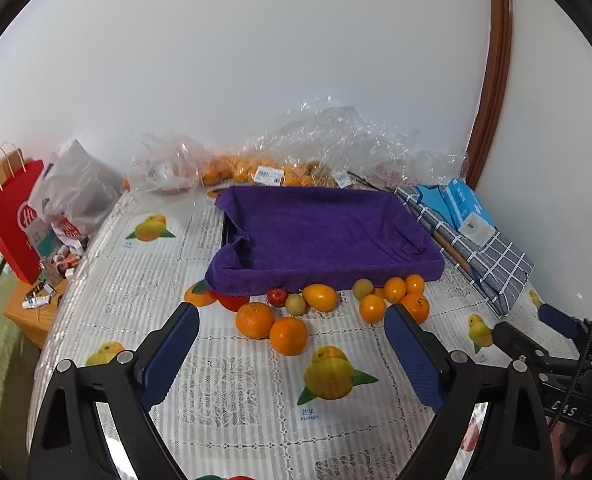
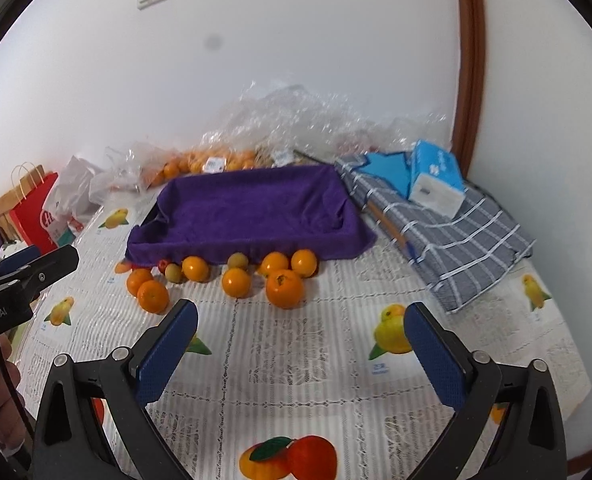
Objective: Organize fruits
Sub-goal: 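Lower the right gripper onto an orange while the left gripper grasps another orange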
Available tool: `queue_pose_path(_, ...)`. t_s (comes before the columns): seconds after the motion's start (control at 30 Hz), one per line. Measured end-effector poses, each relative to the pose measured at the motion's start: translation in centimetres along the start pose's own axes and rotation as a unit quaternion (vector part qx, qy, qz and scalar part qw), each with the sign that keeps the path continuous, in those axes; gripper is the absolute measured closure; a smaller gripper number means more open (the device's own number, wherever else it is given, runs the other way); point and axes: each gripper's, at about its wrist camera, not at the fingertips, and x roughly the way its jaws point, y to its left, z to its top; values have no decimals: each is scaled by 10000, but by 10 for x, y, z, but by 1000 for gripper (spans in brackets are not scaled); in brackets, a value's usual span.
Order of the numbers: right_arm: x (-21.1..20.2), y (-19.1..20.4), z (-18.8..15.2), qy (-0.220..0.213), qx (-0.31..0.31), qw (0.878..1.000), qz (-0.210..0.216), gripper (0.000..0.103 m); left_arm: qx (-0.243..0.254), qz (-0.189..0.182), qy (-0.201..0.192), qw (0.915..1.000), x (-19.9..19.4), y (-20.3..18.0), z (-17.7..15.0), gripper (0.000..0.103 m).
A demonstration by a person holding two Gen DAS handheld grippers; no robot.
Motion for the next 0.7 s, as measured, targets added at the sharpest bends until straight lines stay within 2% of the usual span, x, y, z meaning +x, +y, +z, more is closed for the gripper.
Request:
queue_pose_path(0.13, 20, 5, 0, 158, -105, 9998, -9, 8, -11, 87, 26, 10000, 11, 8, 0, 9)
queue_pose_path(0.27, 39, 11, -3, 216, -246, 9994, -143, 12, -145, 136, 327, 9993, 36, 24, -4, 9)
queue_pose_path(0.33, 49, 11, -3, 284, -222, 9993, -48, 15, -204, 143, 459, 9986, 47, 32, -6, 9)
queue_pose_path(0.47, 70, 11, -4, 413, -186, 9989, 94, 26, -257, 88, 554, 9981, 64, 43, -10, 11)
queue_pose_path(0.6, 95, 15, -5, 553, -359, 9978, 35, 40, -256, -17, 709, 9972, 81, 47, -16, 11)
queue_pose_path(0.7, 111, 15, -5, 634, -372, 9973, 51, 41, -240, -68, 821, 9963, 92, 47, -22, 11)
